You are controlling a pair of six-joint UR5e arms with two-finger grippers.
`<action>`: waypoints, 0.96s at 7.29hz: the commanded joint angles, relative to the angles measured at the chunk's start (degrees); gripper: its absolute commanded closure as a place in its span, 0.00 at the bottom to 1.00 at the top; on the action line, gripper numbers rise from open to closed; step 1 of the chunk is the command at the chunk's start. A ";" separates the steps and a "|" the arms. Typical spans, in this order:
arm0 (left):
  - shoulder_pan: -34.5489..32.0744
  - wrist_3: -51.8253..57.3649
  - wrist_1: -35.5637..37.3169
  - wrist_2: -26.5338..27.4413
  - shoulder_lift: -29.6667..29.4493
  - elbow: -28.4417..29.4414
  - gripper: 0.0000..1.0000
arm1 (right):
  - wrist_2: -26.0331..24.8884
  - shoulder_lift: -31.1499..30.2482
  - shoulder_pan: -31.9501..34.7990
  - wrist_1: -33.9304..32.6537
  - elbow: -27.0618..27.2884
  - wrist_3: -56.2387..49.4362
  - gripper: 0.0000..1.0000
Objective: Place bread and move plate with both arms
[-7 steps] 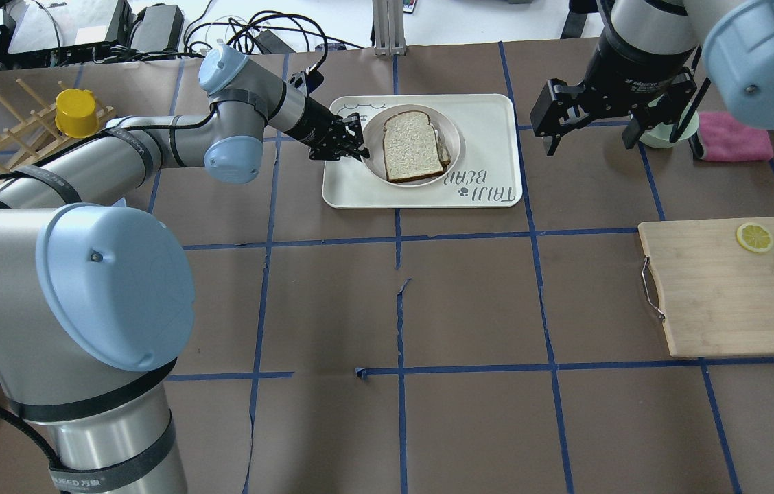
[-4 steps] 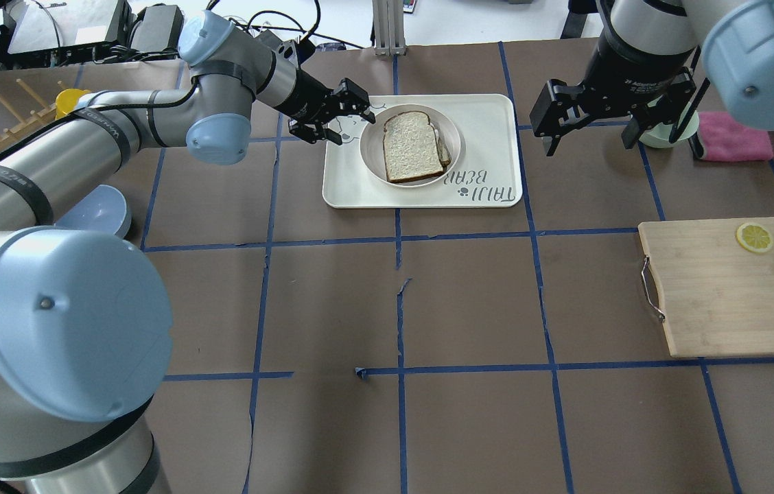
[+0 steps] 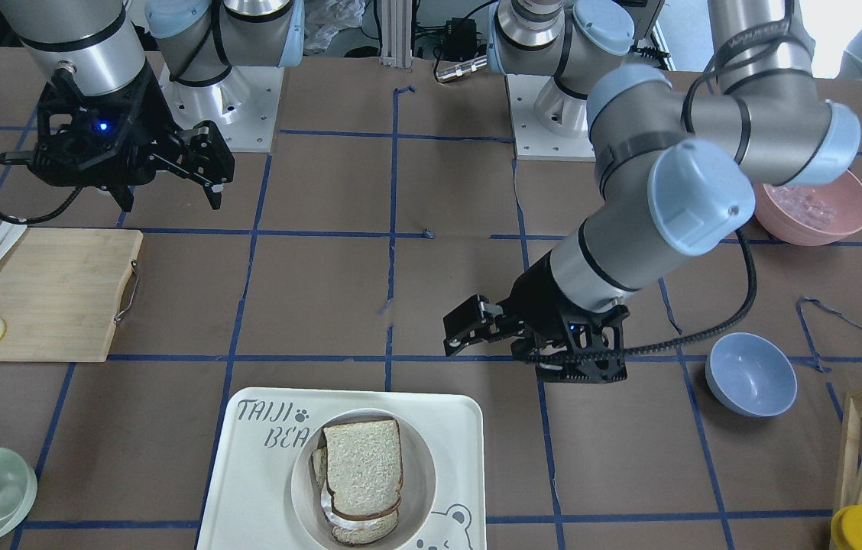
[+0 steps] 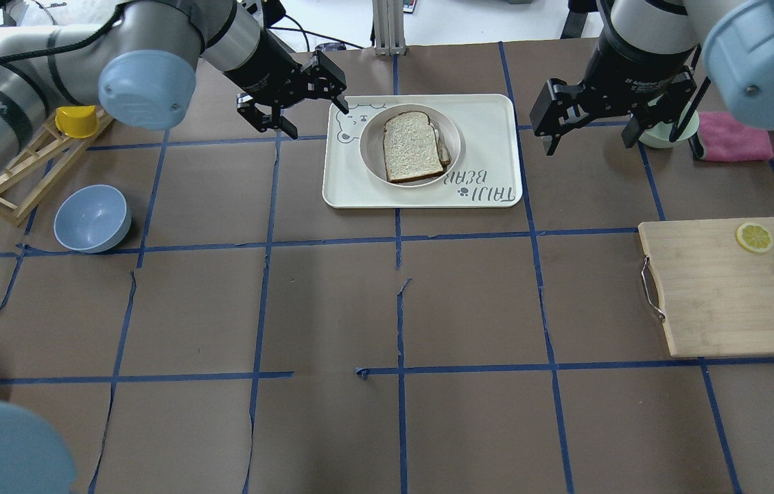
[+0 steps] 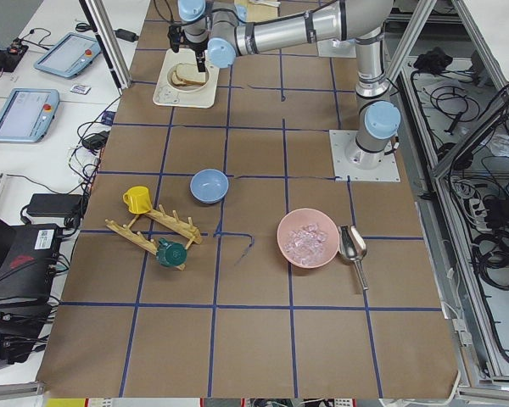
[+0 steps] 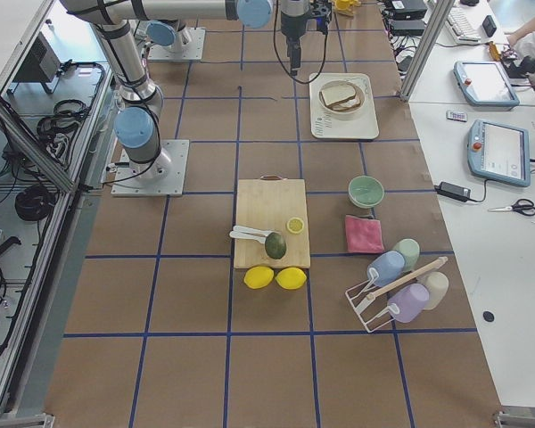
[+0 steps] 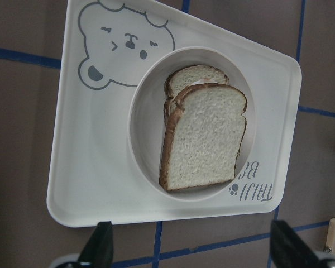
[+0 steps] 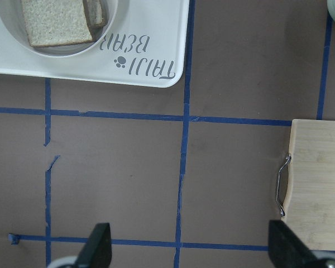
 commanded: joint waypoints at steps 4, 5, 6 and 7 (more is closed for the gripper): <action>-2.89 1.22 -12.99 19.38 15.20 -2.93 0.00 | 0.02 -1.62 -0.07 0.79 -0.09 -0.05 0.00; -2.98 1.22 -12.83 19.50 15.73 -2.93 0.00 | -0.07 -1.62 -0.07 0.79 0.09 -0.05 0.00; -2.81 2.26 -12.82 19.85 16.17 -3.02 0.00 | -0.16 -1.62 -0.07 0.79 0.17 -0.05 0.00; -2.63 5.66 -12.13 22.72 16.26 -2.93 0.00 | -0.16 -1.53 -0.07 0.79 0.26 -0.05 0.00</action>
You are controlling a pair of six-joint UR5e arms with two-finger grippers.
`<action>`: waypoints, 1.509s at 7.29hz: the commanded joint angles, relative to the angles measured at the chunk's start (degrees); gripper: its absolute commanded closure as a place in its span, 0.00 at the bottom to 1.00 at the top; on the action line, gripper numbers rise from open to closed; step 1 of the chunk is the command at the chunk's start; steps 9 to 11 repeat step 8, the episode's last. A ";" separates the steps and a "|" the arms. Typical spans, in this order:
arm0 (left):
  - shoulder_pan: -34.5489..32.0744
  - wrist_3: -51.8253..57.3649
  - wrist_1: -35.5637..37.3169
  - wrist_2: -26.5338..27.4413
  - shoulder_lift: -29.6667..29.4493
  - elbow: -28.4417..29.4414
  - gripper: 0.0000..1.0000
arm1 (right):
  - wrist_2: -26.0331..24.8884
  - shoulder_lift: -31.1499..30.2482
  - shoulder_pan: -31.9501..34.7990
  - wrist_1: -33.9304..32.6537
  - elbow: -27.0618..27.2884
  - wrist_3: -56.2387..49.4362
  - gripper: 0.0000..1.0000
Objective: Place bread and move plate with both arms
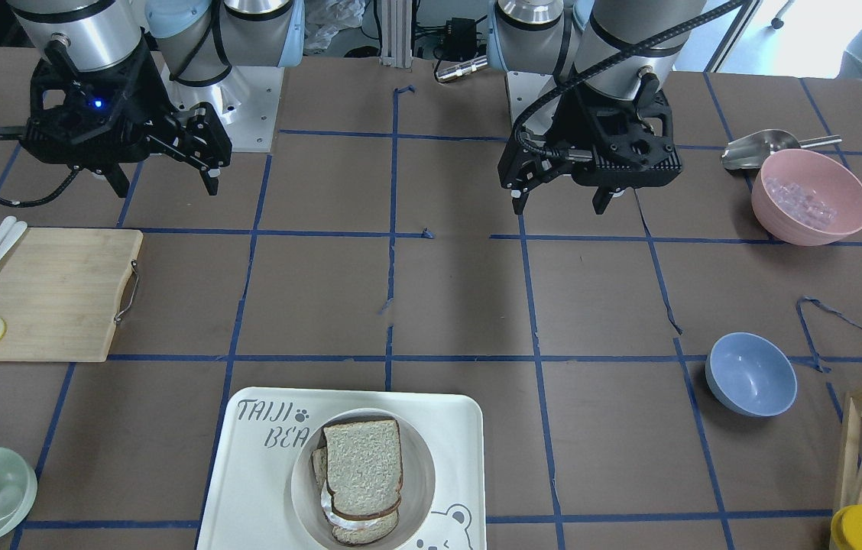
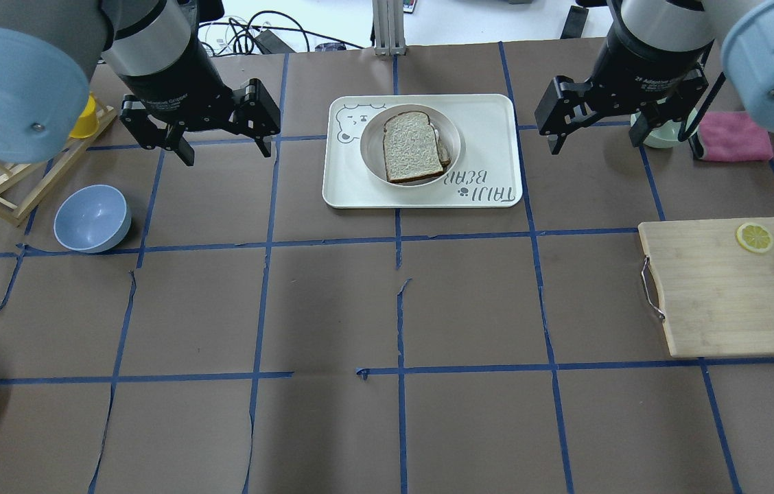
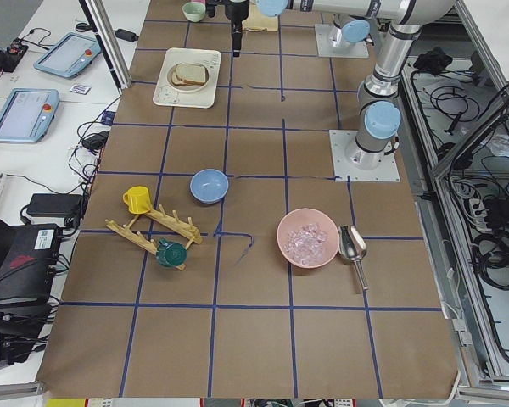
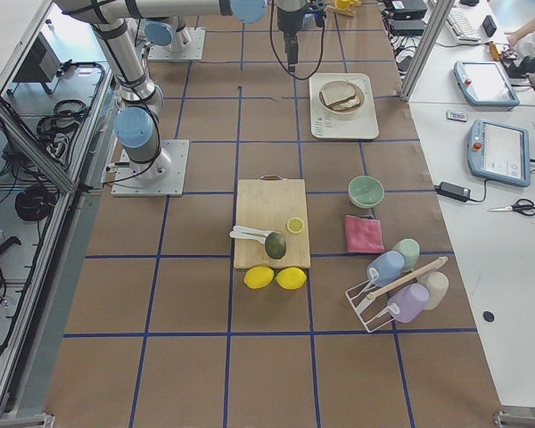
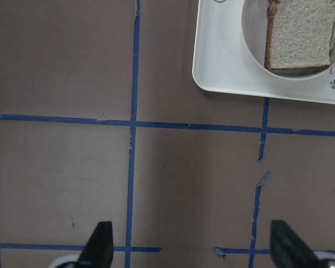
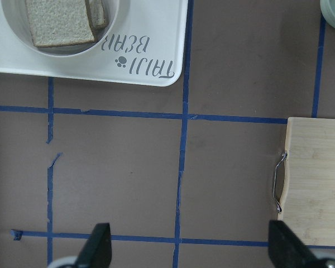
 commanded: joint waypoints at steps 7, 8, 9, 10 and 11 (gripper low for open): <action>0.70 2.71 0.51 2.25 0.35 0.53 0.00 | 0.13 0.16 0.00 0.00 0.21 0.17 0.00; 0.78 2.71 0.51 2.25 0.35 0.53 0.00 | 0.22 0.16 0.00 0.00 0.30 0.09 0.00; 0.78 2.71 0.51 2.25 0.35 0.53 0.00 | 0.22 0.16 0.00 0.00 0.30 0.09 0.00; 0.78 2.71 0.51 2.25 0.35 0.53 0.00 | 0.22 0.16 0.00 0.00 0.30 0.09 0.00; 0.78 2.71 0.51 2.25 0.35 0.53 0.00 | 0.22 0.16 0.00 0.00 0.30 0.09 0.00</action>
